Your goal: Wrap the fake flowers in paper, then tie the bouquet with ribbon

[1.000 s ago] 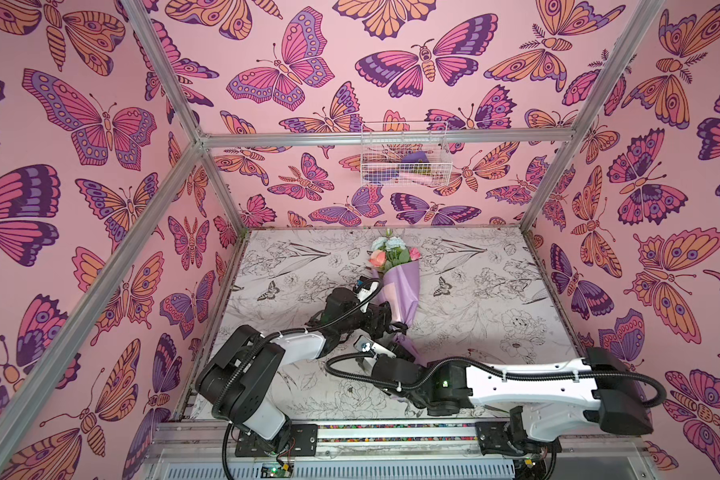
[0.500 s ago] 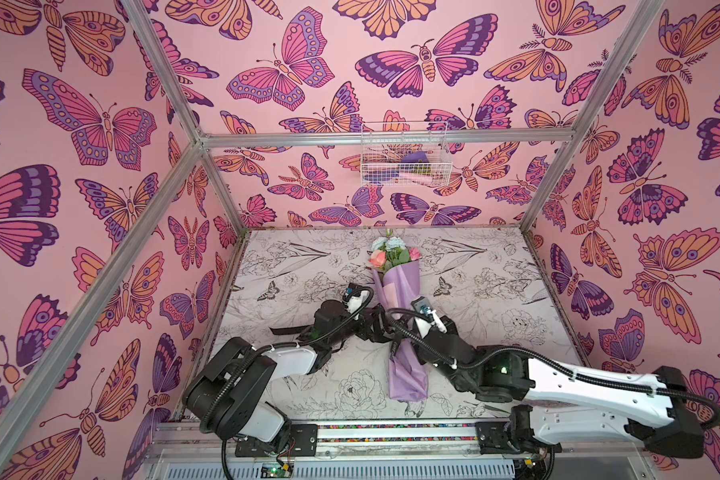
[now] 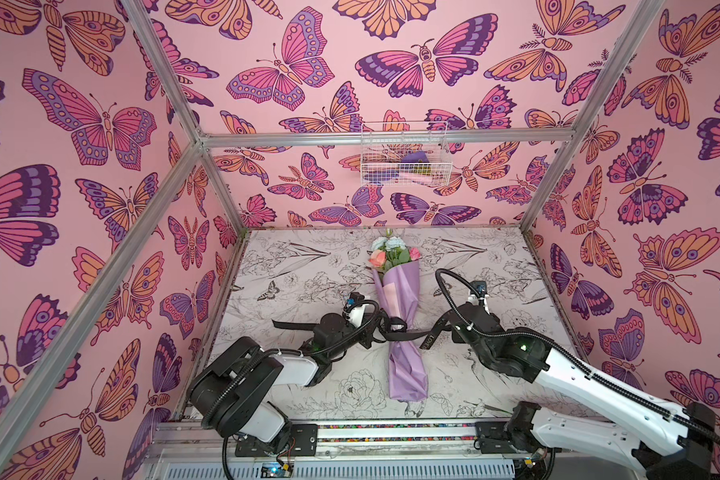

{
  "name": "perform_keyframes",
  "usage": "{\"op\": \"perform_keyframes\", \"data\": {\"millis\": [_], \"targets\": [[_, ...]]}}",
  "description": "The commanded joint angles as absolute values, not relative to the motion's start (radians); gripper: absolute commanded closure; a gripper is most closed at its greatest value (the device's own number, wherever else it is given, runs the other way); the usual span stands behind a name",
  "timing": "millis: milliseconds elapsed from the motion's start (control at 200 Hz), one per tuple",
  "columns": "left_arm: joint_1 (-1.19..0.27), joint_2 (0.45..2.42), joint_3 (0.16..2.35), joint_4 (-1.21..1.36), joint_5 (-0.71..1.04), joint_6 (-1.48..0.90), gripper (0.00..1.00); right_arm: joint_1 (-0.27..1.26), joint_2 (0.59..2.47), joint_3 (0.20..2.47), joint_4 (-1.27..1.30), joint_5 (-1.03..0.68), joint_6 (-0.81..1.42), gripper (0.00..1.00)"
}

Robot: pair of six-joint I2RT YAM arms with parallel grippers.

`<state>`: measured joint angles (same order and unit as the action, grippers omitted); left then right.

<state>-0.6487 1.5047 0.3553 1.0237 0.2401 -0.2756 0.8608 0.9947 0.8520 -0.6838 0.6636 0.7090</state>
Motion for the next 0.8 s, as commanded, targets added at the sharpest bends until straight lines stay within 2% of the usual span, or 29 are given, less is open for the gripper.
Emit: {"op": "perform_keyframes", "data": {"millis": [0,255,606,796], "targets": [[-0.655,1.525,0.376,1.096,0.203,-0.226,1.00,0.794,1.000,0.828,-0.757,0.586,0.809,1.00],[-0.664,1.549,0.433,1.111,0.219,-0.180,1.00,0.678,0.991,0.772,-0.757,0.558,0.831,1.00],[-0.754,1.609,0.503,1.090,0.258,-0.117,1.00,0.598,0.972,0.698,-0.753,0.542,0.842,1.00],[-0.797,1.607,0.414,1.167,0.235,-0.116,1.00,0.543,0.965,0.618,-0.725,0.495,0.863,0.88]]}}
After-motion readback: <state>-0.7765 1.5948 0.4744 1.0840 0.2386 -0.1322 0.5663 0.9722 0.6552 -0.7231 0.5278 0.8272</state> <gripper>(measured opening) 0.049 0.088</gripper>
